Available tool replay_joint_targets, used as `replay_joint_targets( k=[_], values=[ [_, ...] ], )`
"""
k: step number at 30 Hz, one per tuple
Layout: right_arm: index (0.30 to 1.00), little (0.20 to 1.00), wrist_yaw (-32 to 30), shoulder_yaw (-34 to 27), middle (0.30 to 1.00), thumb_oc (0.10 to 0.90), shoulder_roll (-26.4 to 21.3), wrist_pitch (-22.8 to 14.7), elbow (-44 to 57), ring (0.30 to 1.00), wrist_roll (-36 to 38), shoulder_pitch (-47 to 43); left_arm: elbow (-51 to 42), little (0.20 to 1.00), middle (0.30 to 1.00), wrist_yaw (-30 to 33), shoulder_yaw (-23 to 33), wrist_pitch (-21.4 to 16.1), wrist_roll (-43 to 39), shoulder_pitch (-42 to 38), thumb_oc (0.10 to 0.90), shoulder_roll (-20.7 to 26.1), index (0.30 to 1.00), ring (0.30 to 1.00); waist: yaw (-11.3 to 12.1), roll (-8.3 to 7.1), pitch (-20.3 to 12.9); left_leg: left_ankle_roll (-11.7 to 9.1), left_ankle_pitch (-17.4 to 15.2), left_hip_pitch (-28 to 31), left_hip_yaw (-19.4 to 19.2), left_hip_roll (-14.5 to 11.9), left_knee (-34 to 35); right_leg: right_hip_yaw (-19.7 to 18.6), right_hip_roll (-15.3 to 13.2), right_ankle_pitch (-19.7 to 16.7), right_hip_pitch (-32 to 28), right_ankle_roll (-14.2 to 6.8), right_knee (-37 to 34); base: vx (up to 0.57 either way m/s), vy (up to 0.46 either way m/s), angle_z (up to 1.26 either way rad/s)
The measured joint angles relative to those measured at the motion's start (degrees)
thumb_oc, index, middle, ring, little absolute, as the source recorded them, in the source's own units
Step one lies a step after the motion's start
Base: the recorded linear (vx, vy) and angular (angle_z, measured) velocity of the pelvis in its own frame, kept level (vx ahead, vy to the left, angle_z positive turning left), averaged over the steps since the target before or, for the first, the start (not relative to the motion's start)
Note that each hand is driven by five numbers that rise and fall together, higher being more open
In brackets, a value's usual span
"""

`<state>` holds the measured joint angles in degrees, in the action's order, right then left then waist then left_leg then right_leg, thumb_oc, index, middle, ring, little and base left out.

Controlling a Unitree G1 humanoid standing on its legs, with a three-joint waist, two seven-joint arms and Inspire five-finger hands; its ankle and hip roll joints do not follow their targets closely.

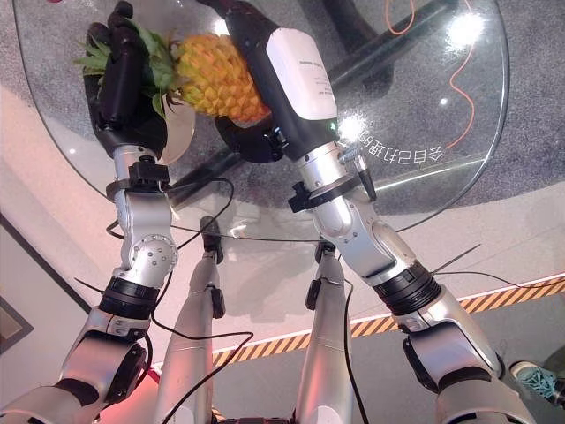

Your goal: Pick up the fruit to the plate

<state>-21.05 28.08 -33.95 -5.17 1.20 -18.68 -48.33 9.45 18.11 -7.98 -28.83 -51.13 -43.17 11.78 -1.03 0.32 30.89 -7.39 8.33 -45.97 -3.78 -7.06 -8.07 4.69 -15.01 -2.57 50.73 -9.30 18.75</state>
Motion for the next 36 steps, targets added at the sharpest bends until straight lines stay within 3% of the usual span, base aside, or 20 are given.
replay_joint_targets(
  k=[12, 23, 29, 36],
  values=[
    [0.900, 0.900, -3.4, -5.2, 0.900, 0.800, 0.0, 0.5, -0.2, 0.900, -0.2, -0.5, 0.0, 0.200, 0.300, 14.2, 5.8, -5.9, 6.5, 1.0, 0.100, -0.1, 0.300, 0.300, 0.7, 0.00, 0.0, 0.0, 0.1, -0.1, 0.1, 0.0, 0.0, 0.1, 0.0, 0.0, 0.1, 0.0, 0.1, 0.00, 0.000, 0.00],
    [0.900, 0.900, -4.5, -5.1, 0.900, 0.800, 0.0, 1.9, -0.8, 0.900, -0.4, -0.5, -0.1, 0.200, 0.300, 18.9, 6.1, -7.2, 11.0, 0.7, 0.100, -0.2, 0.300, 0.300, 0.6, -0.01, 0.0, 0.0, 0.1, -0.1, 0.2, 0.0, 0.0, 0.1, 0.0, 0.0, 0.1, 0.0, 0.2, 0.00, 0.000, 0.00],
    [0.900, 0.900, -10.6, -5.3, 0.900, 0.800, 0.0, 3.2, -5.0, 0.900, 0.2, -0.2, 0.0, 0.200, 0.300, 22.2, 6.3, -8.1, 16.1, 0.8, 0.100, -0.1, 0.300, 0.300, 0.4, -0.02, 0.0, 0.0, 0.2, -0.1, 0.2, 0.0, 0.0, 0.1, 0.0, 0.0, 0.1, 0.0, 0.2, 0.00, 0.000, 0.00],
    [0.900, 0.900, -17.6, -9.9, 0.900, 0.800, 0.0, 3.7, -7.6, 0.900, 1.4, 3.6, 0.2, 0.200, 0.300, 24.7, 6.8, -9.2, 18.5, 0.8, 0.100, 0.6, 0.300, 0.300, -0.8, -0.21, 0.1, 0.0, 0.2, -0.1, 0.2, 0.0, 0.0, 0.1, 0.0, 0.0, 0.1, 0.0, 0.2, 0.00, 0.000, 0.00]
  ],
)
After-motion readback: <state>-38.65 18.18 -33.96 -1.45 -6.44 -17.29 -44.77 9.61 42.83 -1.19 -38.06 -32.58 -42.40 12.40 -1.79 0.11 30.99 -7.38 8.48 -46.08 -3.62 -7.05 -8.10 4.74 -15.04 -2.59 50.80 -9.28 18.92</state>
